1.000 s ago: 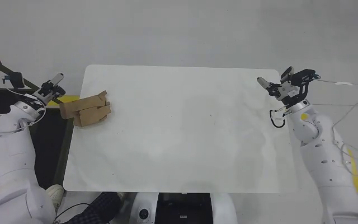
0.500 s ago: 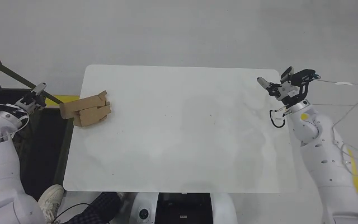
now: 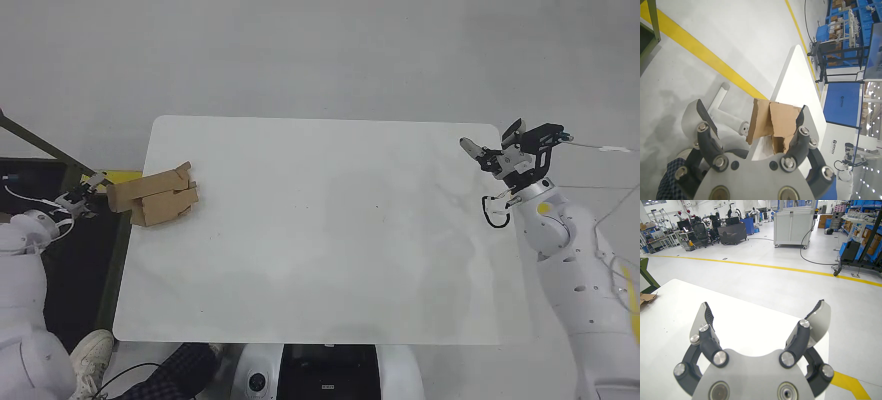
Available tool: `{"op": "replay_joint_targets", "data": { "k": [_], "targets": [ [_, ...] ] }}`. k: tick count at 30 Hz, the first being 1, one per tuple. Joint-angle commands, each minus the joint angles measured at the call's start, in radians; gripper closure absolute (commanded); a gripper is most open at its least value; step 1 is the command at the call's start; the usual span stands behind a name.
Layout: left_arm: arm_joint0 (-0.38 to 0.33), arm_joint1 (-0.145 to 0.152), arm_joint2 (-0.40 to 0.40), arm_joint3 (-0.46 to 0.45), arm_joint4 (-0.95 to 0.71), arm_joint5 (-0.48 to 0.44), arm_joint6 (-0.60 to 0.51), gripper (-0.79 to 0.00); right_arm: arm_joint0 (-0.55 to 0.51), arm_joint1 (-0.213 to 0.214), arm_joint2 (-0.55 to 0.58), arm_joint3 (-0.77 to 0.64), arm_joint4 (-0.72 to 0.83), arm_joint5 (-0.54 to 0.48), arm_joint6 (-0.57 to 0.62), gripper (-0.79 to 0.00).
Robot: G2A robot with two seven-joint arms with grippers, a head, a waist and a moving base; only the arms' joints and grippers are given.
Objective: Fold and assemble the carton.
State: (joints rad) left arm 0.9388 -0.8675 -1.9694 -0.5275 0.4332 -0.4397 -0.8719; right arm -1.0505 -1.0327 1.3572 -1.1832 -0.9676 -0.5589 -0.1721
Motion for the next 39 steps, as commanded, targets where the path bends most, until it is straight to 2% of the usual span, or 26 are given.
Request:
{"op": "replay_joint_targets", "data": {
  "k": [1,6,12,16,21,23,24,26,28,30,33,37,39],
  "targets": [
    [-0.017,-0.001,0.021,0.027,0.015,-0.009,0.010,-0.785,0.000,0.000,0.000,0.000,0.000,0.000,0.000,-0.785],
    [-0.054,-0.003,0.053,0.088,0.018,-0.031,0.034,-0.785,0.000,0.000,0.000,0.000,0.000,0.000,0.000,-0.785],
    [-0.092,-0.002,0.064,0.157,-0.027,-0.042,0.006,-0.785,0.000,0.000,0.000,0.000,0.000,0.000,0.000,-0.785],
    [-0.109,-0.001,0.077,0.188,-0.034,-0.041,0.000,-0.665,0.000,0.000,0.000,0.000,0.000,0.000,0.000,-0.785],
    [-0.119,0.002,0.092,0.213,-0.035,-0.049,-0.005,-0.656,0.000,0.000,0.000,0.000,0.000,0.000,0.000,-0.785],
    [-0.122,0.004,0.095,0.221,-0.043,-0.054,-0.016,-0.548,0.000,0.000,0.000,0.000,0.000,0.000,0.000,-0.785],
    [-0.123,0.005,0.095,0.225,-0.048,-0.056,-0.020,-0.520,0.000,0.000,0.000,0.000,0.000,0.000,0.000,-0.785],
    [-0.124,0.006,0.096,0.232,-0.058,-0.064,-0.027,-0.471,0.000,0.000,0.000,0.000,0.000,0.000,0.000,-0.785],
    [-0.126,0.007,0.097,0.241,-0.072,-0.069,-0.039,-0.483,0.000,0.000,0.000,0.000,0.000,0.000,0.000,-0.785],
    [-0.129,0.007,0.099,0.247,-0.084,-0.068,-0.046,-0.459,0.000,0.000,0.000,0.000,0.000,0.000,0.000,-0.785],
    [-0.135,0.007,0.101,0.257,-0.105,-0.062,-0.061,-0.354,0.000,0.000,0.000,0.000,0.000,0.000,0.000,-0.785],
    [-0.142,0.007,0.099,0.267,-0.142,-0.058,-0.088,-0.262,0.000,0.000,0.000,0.000,0.000,0.000,0.000,-0.785],
    [-0.147,0.007,0.097,0.269,-0.166,-0.055,-0.108,-0.182,0.000,0.000,0.000,0.000,0.000,0.000,0.000,-0.785]
  ]
}}
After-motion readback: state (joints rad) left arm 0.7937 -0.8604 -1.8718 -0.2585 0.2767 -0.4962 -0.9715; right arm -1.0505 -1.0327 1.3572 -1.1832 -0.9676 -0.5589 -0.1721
